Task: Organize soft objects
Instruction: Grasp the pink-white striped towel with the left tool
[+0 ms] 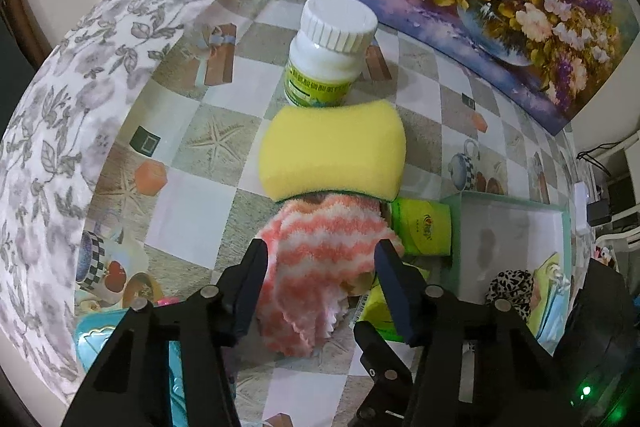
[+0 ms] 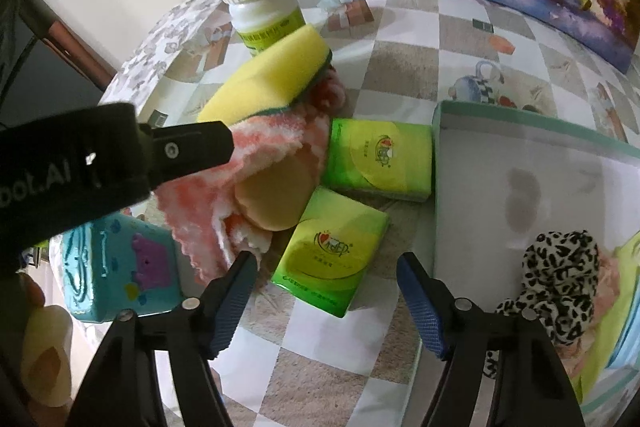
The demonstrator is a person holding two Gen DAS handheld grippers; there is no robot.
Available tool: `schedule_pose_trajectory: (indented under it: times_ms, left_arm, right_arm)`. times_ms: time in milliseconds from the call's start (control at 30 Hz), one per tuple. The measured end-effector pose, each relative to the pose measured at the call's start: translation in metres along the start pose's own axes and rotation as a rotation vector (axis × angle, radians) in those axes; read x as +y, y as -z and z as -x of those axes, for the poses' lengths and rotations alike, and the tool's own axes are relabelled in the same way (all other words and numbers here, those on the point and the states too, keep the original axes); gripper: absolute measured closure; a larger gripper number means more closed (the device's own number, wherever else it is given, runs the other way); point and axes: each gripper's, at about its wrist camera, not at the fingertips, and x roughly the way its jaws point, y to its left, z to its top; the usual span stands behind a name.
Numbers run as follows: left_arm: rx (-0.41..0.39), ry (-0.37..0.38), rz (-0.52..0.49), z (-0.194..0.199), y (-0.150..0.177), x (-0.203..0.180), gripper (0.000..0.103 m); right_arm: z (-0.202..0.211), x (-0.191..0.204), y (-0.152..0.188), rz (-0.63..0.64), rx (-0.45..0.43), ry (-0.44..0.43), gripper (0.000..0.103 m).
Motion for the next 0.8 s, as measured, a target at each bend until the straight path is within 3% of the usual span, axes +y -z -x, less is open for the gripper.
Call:
schedule_pose_trajectory:
  times_ms: [100,200,300,800]
  left_arm:
    - [0.011,-0.003,-0.003,-0.005,0.000,0.000,0.047]
    - [0.022,-0.005,-0.009,-0.010,0.001,-0.001,0.059]
    - [0.031,-0.006,-0.010,-0.014,0.002,-0.002,0.061]
    - [0.002,0.045,0.073,-0.010,0.000,0.013,0.092]
  right_arm:
    - [-0.003,0.002,-0.001,0.014,-0.001,0.006,0.028]
    - [-0.005,0.001,-0.001,0.013,0.005,-0.001,0.032]
    - [-0.010,-0.004,0.001,-0.003,0.027,-0.010,0.039]
    - [-0.010,-0.014,0.005,-0.044,0.020,-0.053,0.050]
